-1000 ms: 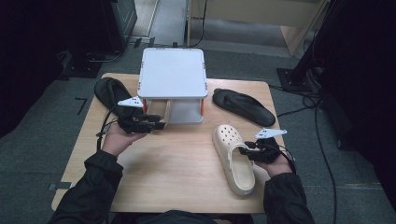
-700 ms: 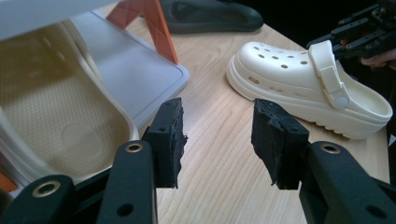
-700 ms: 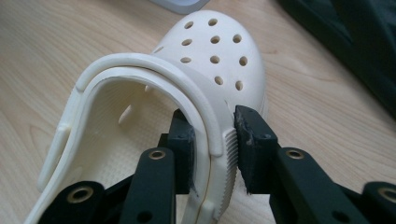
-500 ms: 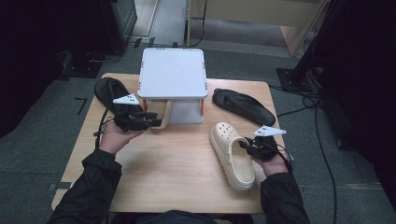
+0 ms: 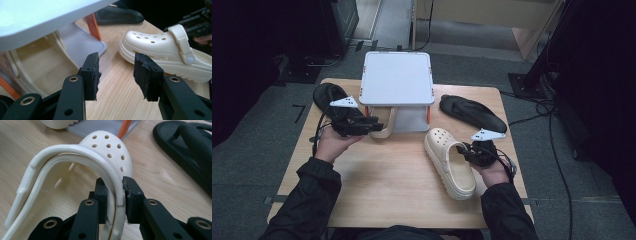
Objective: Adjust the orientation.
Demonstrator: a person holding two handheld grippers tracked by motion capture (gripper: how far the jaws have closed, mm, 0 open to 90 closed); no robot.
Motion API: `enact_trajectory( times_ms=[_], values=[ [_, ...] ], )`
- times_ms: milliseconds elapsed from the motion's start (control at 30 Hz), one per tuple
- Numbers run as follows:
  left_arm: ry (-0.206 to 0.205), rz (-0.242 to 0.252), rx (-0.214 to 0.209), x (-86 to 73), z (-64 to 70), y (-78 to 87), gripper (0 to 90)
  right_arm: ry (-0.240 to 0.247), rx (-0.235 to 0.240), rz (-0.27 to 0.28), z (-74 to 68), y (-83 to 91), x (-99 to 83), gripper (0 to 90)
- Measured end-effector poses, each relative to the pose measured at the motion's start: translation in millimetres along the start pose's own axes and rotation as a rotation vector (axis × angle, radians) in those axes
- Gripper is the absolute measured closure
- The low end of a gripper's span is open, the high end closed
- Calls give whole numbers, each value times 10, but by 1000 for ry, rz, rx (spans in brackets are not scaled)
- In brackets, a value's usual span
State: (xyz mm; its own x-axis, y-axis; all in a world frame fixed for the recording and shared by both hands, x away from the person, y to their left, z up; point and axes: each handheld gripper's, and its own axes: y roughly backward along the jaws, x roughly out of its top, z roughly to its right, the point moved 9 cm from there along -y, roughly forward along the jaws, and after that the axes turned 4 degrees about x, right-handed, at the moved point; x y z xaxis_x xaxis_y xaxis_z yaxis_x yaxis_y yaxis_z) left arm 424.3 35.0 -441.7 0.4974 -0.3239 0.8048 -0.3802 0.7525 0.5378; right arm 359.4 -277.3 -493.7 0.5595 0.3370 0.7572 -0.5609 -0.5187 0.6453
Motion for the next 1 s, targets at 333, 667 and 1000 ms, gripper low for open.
enact_trajectory(
  times_ms=[333, 667, 1000],
  values=[
    [18, 19, 10, 146, -97, 107, 564, -1, 23, 8, -101, -161, 228, 757],
    [24, 24, 14, 297, -212, 143, 582, 13, 52, 12, -226, -369, 469, 756],
    [19, 35, 40, 428, -385, 163, 605, 19, 56, 15, -308, -614, 690, 756]
  ],
)
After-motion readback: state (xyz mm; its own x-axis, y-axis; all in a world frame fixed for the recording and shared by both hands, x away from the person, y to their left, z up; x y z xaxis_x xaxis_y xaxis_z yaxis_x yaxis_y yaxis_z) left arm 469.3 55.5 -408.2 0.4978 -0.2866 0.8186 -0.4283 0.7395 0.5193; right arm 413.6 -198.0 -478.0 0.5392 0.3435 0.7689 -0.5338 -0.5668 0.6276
